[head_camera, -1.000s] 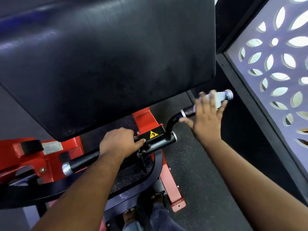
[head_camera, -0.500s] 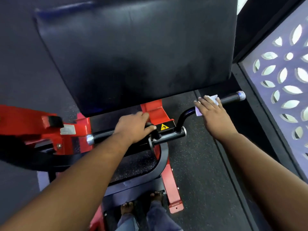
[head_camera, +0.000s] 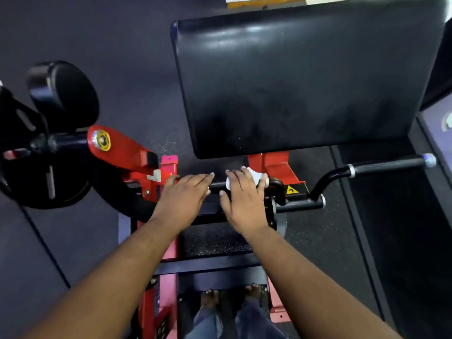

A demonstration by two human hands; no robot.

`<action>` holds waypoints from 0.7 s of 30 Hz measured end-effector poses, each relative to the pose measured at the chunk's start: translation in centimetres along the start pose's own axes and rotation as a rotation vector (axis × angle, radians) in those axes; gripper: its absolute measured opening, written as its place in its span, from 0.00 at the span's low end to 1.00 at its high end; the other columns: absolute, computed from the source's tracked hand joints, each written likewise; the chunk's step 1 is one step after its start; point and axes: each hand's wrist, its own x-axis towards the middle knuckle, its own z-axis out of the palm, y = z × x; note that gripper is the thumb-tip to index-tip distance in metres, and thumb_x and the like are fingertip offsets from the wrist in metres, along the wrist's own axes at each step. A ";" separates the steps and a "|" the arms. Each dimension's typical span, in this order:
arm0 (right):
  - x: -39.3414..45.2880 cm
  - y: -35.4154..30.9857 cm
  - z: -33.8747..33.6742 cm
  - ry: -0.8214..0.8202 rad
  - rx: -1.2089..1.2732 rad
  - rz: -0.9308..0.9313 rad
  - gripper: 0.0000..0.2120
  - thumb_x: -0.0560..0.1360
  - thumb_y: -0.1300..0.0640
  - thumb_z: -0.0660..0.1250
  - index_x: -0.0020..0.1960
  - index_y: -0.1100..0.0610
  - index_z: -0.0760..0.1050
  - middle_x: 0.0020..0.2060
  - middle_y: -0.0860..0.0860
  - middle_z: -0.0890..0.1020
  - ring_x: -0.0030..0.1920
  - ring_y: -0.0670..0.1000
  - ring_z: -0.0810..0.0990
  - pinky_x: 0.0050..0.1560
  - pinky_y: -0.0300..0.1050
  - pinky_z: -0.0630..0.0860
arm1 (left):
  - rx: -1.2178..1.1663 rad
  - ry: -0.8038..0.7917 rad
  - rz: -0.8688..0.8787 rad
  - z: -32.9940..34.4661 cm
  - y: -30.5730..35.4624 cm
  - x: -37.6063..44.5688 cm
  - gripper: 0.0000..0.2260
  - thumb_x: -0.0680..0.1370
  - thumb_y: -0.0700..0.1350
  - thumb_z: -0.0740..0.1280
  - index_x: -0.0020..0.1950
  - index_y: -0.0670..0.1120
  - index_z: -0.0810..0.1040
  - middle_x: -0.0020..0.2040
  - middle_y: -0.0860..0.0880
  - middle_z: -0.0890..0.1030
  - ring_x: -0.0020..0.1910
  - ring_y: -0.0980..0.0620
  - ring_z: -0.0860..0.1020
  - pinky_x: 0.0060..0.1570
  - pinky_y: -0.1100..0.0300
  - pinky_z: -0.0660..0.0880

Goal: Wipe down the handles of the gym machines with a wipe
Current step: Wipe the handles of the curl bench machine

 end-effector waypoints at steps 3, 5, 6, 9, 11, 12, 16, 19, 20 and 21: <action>0.3 1.5 -0.8 -0.038 0.000 -0.147 0.25 0.82 0.46 0.51 0.75 0.53 0.69 0.69 0.49 0.75 0.75 0.51 0.66 0.77 0.69 0.41 | -0.052 -0.044 -0.031 0.1 -0.1 0.3 0.21 0.86 0.49 0.58 0.80 0.54 0.67 0.76 0.55 0.73 0.73 0.52 0.73 0.70 0.44 0.62; 0.8 4.1 -1.3 0.009 -0.048 -0.063 0.22 0.83 0.49 0.50 0.72 0.52 0.72 0.67 0.49 0.77 0.74 0.51 0.69 0.76 0.71 0.45 | -0.063 -0.042 -0.055 0.3 -0.1 0.3 0.20 0.87 0.51 0.56 0.80 0.56 0.65 0.78 0.57 0.70 0.74 0.54 0.71 0.72 0.46 0.59; 0.8 5.0 -1.3 0.047 -0.071 0.030 0.22 0.83 0.49 0.51 0.71 0.52 0.74 0.66 0.49 0.78 0.74 0.51 0.68 0.76 0.71 0.45 | -0.066 -0.047 -0.062 0.3 0.0 0.4 0.20 0.87 0.51 0.56 0.81 0.56 0.64 0.79 0.57 0.69 0.75 0.55 0.70 0.73 0.46 0.58; 0.1 3.0 -0.1 0.096 -0.045 0.084 0.21 0.83 0.52 0.52 0.72 0.54 0.72 0.70 0.49 0.75 0.78 0.52 0.63 0.78 0.67 0.46 | -0.056 -0.073 -0.068 0.0 0.4 0.5 0.21 0.88 0.52 0.53 0.81 0.55 0.62 0.80 0.56 0.66 0.76 0.55 0.68 0.75 0.44 0.56; -0.1 0.6 0.5 0.046 0.015 -0.082 0.22 0.83 0.53 0.53 0.75 0.55 0.70 0.73 0.50 0.72 0.78 0.52 0.61 0.78 0.65 0.48 | -0.031 -0.093 -0.070 -0.3 0.6 0.6 0.21 0.88 0.52 0.53 0.82 0.54 0.61 0.81 0.55 0.66 0.77 0.54 0.68 0.76 0.42 0.56; -0.1 0.3 0.6 0.034 0.014 -0.156 0.23 0.83 0.53 0.53 0.75 0.55 0.69 0.74 0.50 0.72 0.78 0.52 0.62 0.78 0.65 0.48 | -0.020 -0.107 -0.071 -0.4 0.7 0.6 0.21 0.88 0.51 0.52 0.82 0.54 0.61 0.81 0.54 0.65 0.77 0.53 0.68 0.76 0.41 0.56; 0.7 3.6 -0.1 0.141 -0.050 0.151 0.19 0.84 0.50 0.50 0.65 0.51 0.77 0.64 0.47 0.79 0.75 0.50 0.67 0.76 0.71 0.45 | -0.031 -0.134 -0.094 -0.7 1.1 0.6 0.21 0.88 0.50 0.52 0.82 0.53 0.61 0.81 0.53 0.65 0.77 0.52 0.67 0.77 0.40 0.54; 0.9 1.8 0.2 0.175 -0.021 0.305 0.18 0.85 0.50 0.50 0.59 0.52 0.78 0.59 0.48 0.81 0.75 0.52 0.67 0.76 0.72 0.46 | -0.053 -0.144 -0.101 -0.7 1.2 0.7 0.21 0.88 0.48 0.53 0.82 0.53 0.61 0.81 0.53 0.64 0.76 0.51 0.69 0.78 0.40 0.54; 1.0 0.5 0.5 0.154 0.000 0.231 0.18 0.85 0.50 0.50 0.60 0.52 0.78 0.60 0.47 0.81 0.75 0.52 0.67 0.76 0.71 0.45 | -0.056 -0.146 -0.104 -0.6 1.3 0.7 0.21 0.87 0.48 0.53 0.82 0.53 0.60 0.81 0.53 0.64 0.75 0.51 0.70 0.78 0.40 0.54; 1.1 -0.6 0.6 0.126 0.017 0.136 0.18 0.85 0.50 0.51 0.62 0.52 0.78 0.61 0.46 0.81 0.75 0.51 0.67 0.77 0.70 0.43 | -0.058 -0.146 -0.111 -0.6 1.3 0.8 0.21 0.87 0.48 0.53 0.82 0.53 0.60 0.81 0.53 0.64 0.75 0.51 0.71 0.79 0.40 0.53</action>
